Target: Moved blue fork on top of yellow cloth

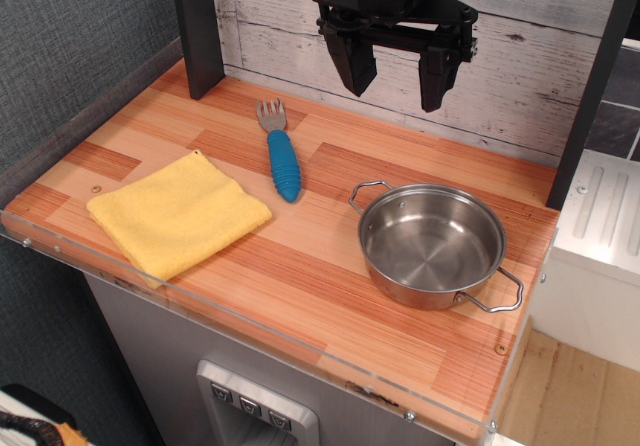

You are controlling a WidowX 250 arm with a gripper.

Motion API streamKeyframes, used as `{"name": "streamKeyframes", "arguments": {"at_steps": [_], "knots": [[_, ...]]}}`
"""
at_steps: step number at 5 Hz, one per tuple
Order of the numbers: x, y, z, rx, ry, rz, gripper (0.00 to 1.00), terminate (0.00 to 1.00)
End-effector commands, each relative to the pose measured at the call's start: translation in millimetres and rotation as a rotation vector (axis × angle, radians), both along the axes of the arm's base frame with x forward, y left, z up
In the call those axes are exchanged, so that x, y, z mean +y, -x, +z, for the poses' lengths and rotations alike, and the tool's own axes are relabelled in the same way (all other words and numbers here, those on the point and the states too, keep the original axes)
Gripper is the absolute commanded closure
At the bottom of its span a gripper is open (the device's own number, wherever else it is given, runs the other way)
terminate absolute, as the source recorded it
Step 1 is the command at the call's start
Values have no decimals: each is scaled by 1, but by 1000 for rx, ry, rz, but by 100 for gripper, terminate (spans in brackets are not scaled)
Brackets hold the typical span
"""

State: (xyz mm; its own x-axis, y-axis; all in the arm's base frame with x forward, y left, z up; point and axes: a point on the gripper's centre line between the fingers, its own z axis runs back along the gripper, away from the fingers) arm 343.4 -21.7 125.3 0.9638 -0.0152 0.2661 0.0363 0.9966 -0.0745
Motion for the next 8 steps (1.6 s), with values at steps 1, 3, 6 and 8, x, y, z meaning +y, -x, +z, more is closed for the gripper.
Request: {"name": "streamKeyframes", "arguments": {"at_steps": [1,3,6,8], "knots": [[0,0,0,0,0,0,0,0],[39,0,-9,24,-87,223,0,0],[92,-1,-41,117,-148,452,0,0],[104,-15,-64,90,-138,529,0,0]]}}
